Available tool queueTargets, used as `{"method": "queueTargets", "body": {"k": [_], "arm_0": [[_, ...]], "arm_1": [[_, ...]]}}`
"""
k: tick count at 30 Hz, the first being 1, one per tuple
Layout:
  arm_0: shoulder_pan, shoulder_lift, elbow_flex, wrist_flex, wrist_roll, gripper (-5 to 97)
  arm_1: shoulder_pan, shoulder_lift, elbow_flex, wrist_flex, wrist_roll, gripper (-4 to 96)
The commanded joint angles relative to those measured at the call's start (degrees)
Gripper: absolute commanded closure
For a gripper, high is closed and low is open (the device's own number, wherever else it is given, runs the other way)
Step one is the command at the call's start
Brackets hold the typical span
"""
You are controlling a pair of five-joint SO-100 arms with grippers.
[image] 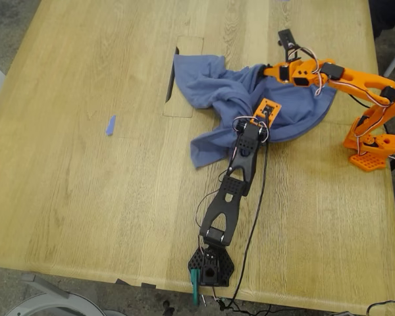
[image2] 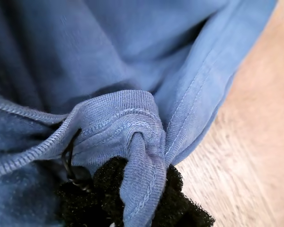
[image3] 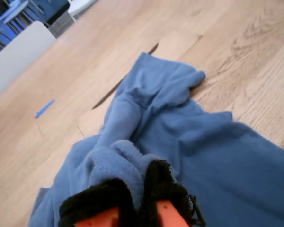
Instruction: Fold a T-shirt
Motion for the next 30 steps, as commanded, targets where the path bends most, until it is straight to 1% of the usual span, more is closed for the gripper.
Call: {"method": "queueTargets", "body": {"k": [1, 10, 16, 22, 25, 30], "arm_0": [[-2.6, 17.6, -1.8, 1.1, 0.2, 92], [-3.3, 31.3, -2.1, 0.4, 0.9, 92], [-3.3, 39.1, -2.1, -1.8, 1.8, 92], [-2.5, 46.1, -2.2, -5.7, 2.8, 92], [-1.6, 48.1, -2.2, -9.1, 1.7, 92], [-1.5, 50.9, -2.2, -16.9, 1.7, 92]], "arm_1": [[-0.9, 6.9, -2.9, 0.4, -0.5, 91.5], [-6.1, 16.1, -1.2, -0.3, -1.2, 91.5], [-8.2, 17.7, -4.6, -3.1, -2.4, 91.5], [-11.0, 14.9, -8.9, -9.8, -4.1, 91.5], [-12.7, 12.0, -11.9, -14.2, -4.9, 91.5], [-16.7, 3.6, -24.3, -19.0, -6.6, 91.5]]}}
